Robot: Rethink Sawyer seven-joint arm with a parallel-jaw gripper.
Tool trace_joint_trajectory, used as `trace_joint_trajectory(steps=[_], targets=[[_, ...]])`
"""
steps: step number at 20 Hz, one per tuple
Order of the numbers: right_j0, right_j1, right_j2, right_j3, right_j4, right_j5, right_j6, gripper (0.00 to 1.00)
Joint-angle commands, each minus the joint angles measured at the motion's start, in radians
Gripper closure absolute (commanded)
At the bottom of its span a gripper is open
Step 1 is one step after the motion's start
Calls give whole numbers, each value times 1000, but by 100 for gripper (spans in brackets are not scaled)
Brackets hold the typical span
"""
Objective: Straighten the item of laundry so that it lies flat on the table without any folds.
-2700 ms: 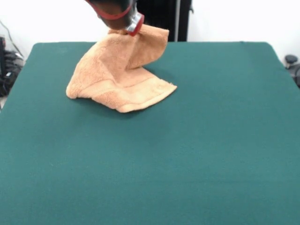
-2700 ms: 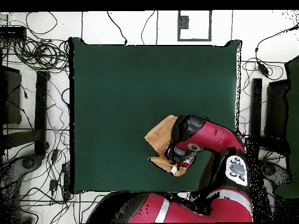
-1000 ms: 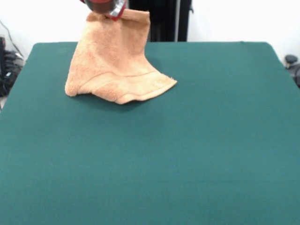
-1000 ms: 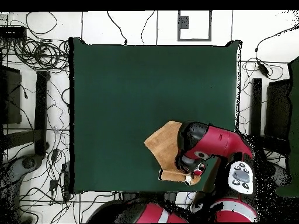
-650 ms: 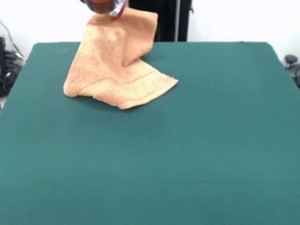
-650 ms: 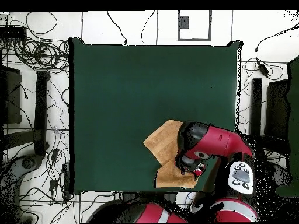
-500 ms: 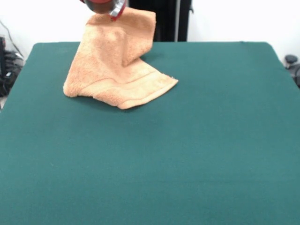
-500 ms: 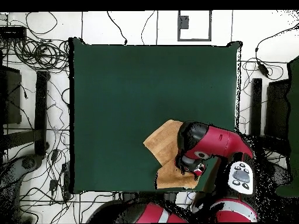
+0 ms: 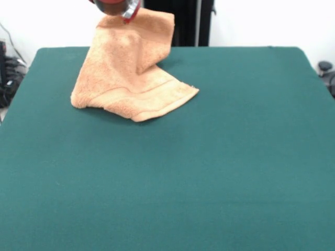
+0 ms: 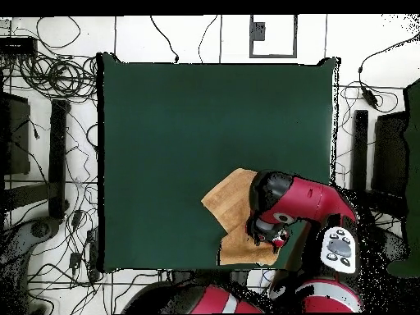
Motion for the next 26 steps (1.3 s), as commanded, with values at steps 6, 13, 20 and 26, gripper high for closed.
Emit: trace_joint_trajectory(steps=[6,13,20,26], targets=[[84,-29,24,-50,25,140,203,0],[137,-118,-16,-125,-1,444,150,0],[119,-114,14,-152,-7,443,125,0],[82,-33,73,-48,139,-91,299,0]])
